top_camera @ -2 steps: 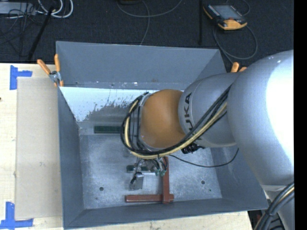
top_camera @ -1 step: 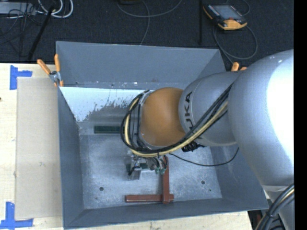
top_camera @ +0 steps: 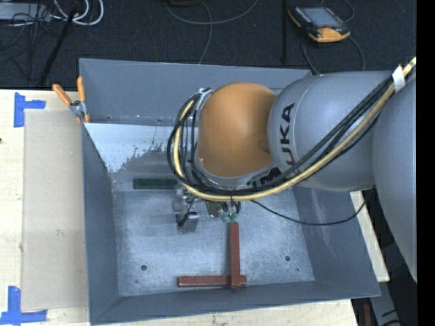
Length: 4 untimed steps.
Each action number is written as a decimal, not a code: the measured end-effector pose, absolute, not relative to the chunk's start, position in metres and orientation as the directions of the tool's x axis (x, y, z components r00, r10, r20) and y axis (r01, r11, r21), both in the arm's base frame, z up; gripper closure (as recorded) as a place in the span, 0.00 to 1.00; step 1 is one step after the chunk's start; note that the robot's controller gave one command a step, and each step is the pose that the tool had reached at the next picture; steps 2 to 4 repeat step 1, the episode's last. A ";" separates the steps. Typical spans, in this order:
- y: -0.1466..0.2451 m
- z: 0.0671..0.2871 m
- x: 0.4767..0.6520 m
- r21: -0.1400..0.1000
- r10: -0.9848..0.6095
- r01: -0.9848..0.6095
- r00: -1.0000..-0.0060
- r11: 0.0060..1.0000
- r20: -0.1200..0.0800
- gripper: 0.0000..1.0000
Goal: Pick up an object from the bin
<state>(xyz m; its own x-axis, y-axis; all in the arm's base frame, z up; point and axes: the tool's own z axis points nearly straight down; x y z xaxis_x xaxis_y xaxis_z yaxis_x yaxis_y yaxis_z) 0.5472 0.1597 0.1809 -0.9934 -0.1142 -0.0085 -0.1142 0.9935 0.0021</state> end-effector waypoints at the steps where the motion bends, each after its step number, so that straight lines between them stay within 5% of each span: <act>1: 0.119 0.255 0.536 -0.003 -0.586 -0.586 -0.810 0.810 -0.005 1.00; 4: 0.119 0.255 0.536 -0.003 -0.586 -0.586 -0.810 0.810 -0.005 1.00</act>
Offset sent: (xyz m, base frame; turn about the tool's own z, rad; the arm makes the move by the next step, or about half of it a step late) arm -0.0124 -0.0398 0.0725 -0.5147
